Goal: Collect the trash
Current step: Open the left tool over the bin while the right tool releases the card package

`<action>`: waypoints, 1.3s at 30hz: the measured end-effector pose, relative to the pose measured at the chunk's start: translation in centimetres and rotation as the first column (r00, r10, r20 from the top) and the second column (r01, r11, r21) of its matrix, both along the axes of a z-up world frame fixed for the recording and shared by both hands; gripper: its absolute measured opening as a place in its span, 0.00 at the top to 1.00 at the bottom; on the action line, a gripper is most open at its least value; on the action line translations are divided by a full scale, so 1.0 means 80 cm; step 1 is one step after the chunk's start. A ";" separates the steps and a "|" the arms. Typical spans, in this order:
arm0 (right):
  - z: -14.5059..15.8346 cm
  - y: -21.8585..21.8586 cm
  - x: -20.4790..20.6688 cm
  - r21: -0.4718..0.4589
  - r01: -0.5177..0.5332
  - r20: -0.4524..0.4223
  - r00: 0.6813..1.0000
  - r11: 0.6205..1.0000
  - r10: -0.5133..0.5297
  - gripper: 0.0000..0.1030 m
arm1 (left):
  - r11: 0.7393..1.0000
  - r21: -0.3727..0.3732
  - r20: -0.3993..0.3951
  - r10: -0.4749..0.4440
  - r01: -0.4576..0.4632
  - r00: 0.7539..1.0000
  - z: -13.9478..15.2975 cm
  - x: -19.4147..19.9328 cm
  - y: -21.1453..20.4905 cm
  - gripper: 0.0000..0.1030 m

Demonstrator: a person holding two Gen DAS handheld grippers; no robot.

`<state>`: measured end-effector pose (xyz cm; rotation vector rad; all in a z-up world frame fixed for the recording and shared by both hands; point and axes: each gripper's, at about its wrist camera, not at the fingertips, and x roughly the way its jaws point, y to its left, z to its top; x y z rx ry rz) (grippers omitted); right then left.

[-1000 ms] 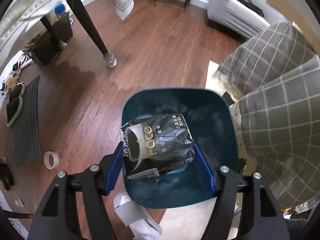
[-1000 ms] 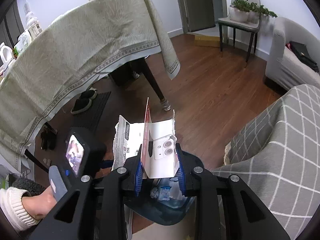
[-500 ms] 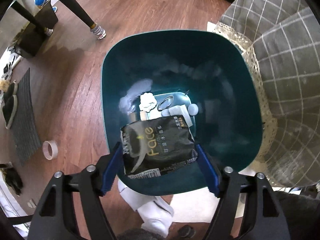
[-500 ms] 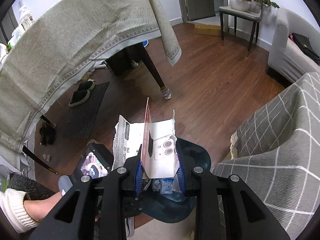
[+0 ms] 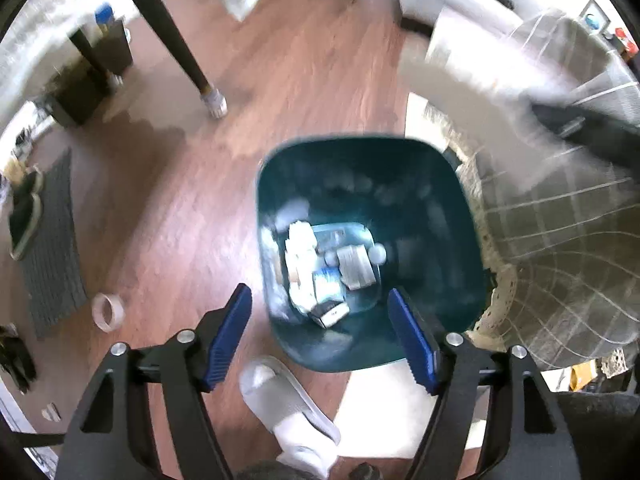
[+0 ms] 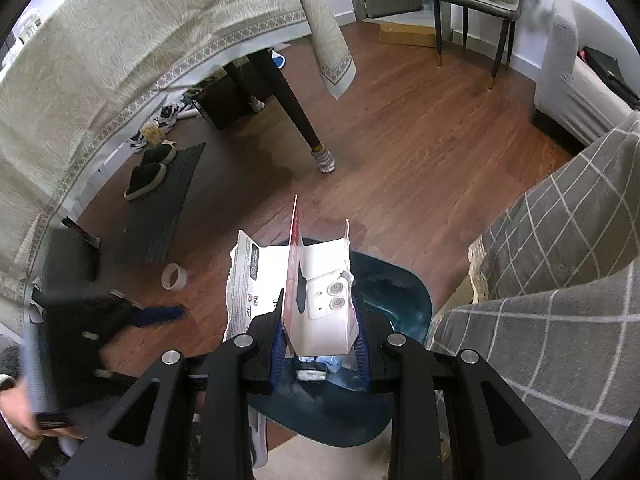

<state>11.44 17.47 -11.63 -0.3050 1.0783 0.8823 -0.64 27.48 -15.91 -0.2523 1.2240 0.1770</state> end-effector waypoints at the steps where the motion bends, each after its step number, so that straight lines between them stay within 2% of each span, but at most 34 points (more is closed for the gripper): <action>1: -0.002 0.001 -0.001 -0.006 -0.001 -0.002 1.000 1.000 0.001 0.72 | 0.999 0.032 0.028 -0.007 0.007 1.000 0.016 -0.005 -0.002 0.31; 3: -0.009 0.001 -0.005 -0.020 -0.005 -0.011 1.000 1.000 0.005 0.72 | 0.997 0.079 0.084 -0.019 0.012 0.996 0.046 -0.016 -0.004 0.32; 7: -0.018 0.000 -0.012 -0.038 -0.019 -0.014 1.000 0.999 0.018 0.71 | 0.997 0.080 0.179 -0.014 0.000 0.984 0.094 -0.030 -0.005 0.32; 12: -0.030 -0.002 -0.013 -0.047 -0.016 -0.032 0.999 0.999 0.014 0.71 | 0.993 0.119 0.270 -0.011 -0.022 0.963 0.138 -0.040 -0.010 0.35; 19: -0.068 0.005 -0.022 -0.118 -0.036 -0.065 0.997 0.992 0.029 0.71 | 0.995 0.091 0.311 0.000 -0.030 0.950 0.160 -0.035 -0.012 0.53; 23: -0.095 0.005 -0.024 -0.179 -0.044 -0.078 0.996 0.983 0.031 0.71 | 0.997 0.079 0.329 -0.007 -0.020 0.944 0.164 -0.034 -0.017 0.57; 25: -0.108 0.005 -0.028 -0.204 -0.049 -0.089 0.996 0.978 0.032 0.68 | 0.998 0.065 0.344 -0.013 -0.011 0.939 0.169 -0.036 -0.020 0.57; 27: -0.112 0.003 -0.032 -0.215 -0.049 -0.087 0.996 0.975 0.031 0.55 | 0.998 0.061 0.357 -0.021 -0.001 0.934 0.174 -0.036 -0.024 0.57; 29: -0.111 0.001 -0.034 -0.219 -0.053 -0.083 0.996 0.974 0.035 0.48 | 0.999 0.053 0.376 -0.029 0.010 0.926 0.180 -0.036 -0.028 0.57; 34: -0.095 -0.004 -0.032 -0.207 -0.049 -0.059 0.998 0.977 0.038 0.47 | 1.000 0.030 0.402 -0.012 0.000 0.916 0.192 -0.036 -0.025 0.56; 39: -0.056 -0.010 -0.035 -0.145 -0.043 -0.019 0.999 0.988 0.041 0.46 | 0.997 0.071 0.425 -0.026 -0.005 0.905 0.213 -0.036 -0.032 0.56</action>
